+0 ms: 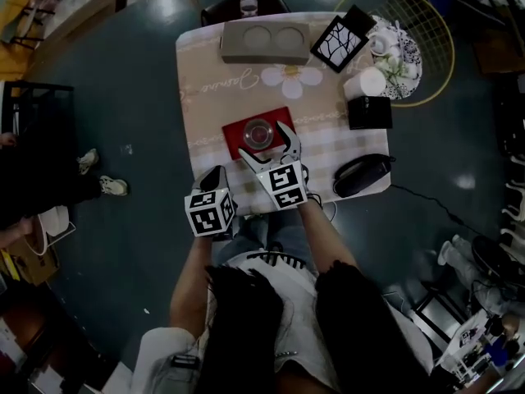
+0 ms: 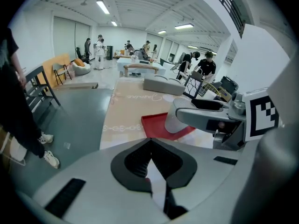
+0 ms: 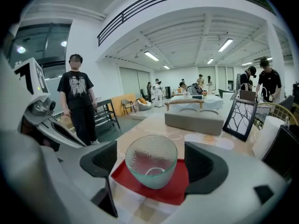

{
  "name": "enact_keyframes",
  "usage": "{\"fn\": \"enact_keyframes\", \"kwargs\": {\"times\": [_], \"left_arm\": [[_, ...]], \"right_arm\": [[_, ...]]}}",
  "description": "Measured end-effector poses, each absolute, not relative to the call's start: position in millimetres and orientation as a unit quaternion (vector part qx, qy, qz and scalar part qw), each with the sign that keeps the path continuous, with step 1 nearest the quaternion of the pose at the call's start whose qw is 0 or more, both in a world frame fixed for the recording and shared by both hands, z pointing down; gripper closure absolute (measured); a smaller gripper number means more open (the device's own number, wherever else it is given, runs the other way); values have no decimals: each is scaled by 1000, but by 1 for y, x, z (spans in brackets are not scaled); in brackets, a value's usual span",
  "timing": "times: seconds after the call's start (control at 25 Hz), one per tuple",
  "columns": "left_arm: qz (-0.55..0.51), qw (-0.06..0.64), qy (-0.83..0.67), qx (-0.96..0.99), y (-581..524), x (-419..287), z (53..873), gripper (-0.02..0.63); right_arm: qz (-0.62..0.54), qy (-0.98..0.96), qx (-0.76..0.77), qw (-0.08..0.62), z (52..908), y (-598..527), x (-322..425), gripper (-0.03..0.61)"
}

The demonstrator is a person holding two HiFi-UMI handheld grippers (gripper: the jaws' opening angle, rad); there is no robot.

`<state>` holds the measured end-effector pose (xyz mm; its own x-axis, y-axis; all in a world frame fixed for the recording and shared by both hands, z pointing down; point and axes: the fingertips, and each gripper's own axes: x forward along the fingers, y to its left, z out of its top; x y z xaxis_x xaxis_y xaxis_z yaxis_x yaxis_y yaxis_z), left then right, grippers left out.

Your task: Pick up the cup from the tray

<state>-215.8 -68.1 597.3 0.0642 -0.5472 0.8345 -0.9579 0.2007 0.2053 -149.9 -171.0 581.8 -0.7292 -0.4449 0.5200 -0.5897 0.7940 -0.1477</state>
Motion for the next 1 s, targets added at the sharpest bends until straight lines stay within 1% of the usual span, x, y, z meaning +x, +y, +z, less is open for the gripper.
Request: {"fn": "enact_keyframes", "kwargs": {"times": [0.44, 0.6, 0.72, 0.8, 1.0], "left_arm": [[256, 427, -643, 581, -81, -219, 608, 609], [254, 430, -640, 584, -82, -215, 609, 609], [255, 434, -634, 588, -80, -212, 610, 609], [254, 433, -634, 587, -80, -214, 609, 609], [246, 437, -638, 585, -84, -218, 605, 609]], "right_arm": [[141, -919, 260, 263, 605, -178, -157, 147], [123, -914, 242, 300, 614, -176, -161, 147], [122, -914, 246, 299, 614, -179, -160, 150], [113, -915, 244, 301, 613, -180, -161, 178], [112, -916, 237, 305, 612, -179, -161, 181]]}}
